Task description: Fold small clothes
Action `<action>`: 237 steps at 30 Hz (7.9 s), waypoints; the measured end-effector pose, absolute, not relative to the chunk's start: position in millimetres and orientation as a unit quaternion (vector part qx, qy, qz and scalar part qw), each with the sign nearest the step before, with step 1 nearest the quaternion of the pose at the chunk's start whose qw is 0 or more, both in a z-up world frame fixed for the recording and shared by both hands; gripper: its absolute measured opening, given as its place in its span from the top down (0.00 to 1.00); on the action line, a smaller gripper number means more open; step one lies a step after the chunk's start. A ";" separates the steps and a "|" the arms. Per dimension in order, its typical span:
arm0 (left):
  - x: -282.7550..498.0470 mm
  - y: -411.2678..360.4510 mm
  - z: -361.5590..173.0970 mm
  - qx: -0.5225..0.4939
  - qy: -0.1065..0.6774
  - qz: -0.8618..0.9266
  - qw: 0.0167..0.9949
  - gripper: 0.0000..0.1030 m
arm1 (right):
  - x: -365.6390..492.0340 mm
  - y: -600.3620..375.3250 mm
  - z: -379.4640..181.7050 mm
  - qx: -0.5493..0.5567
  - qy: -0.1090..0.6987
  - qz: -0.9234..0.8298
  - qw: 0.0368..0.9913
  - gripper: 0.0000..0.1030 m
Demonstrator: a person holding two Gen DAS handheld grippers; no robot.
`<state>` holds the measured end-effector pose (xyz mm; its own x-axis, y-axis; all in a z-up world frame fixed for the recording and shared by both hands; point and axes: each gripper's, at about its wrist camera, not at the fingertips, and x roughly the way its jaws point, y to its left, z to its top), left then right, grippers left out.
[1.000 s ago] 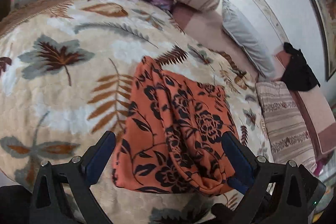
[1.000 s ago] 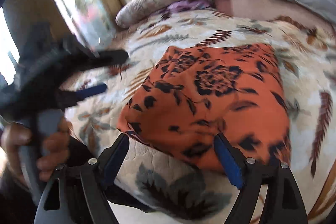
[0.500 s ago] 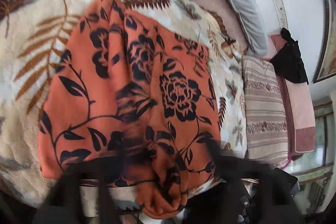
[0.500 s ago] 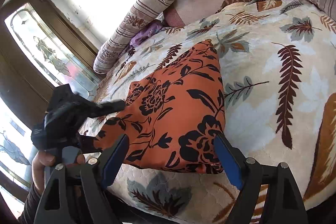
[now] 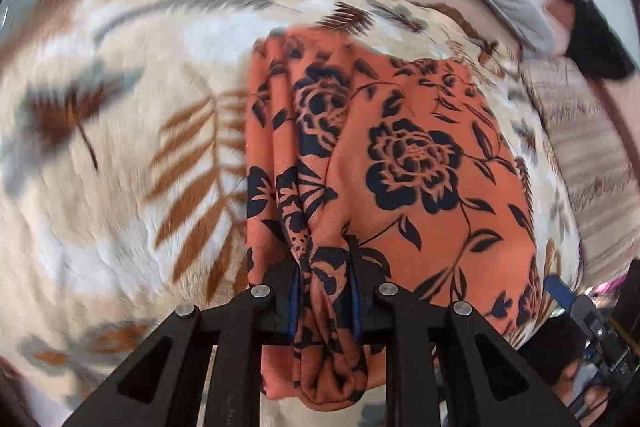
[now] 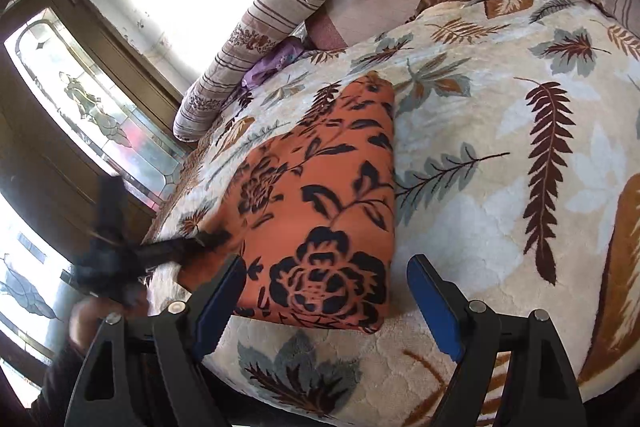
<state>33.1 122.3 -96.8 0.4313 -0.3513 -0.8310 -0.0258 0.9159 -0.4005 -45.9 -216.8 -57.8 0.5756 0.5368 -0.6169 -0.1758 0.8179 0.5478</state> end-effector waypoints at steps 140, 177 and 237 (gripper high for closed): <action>-16.5 125.8 -89.0 -0.128 0.525 0.039 0.840 0.25 | 2.2 -205.7 -97.7 0.313 0.523 0.322 0.724 0.16; 25.5 90.8 -83.9 -0.024 0.488 0.053 0.871 0.17 | 39.3 -175.1 -104.4 0.147 0.541 0.220 0.798 0.55; 21.5 159.4 -52.7 -0.213 0.486 -0.040 0.846 0.21 | 17.5 -187.6 -77.6 0.241 0.492 0.285 0.786 0.18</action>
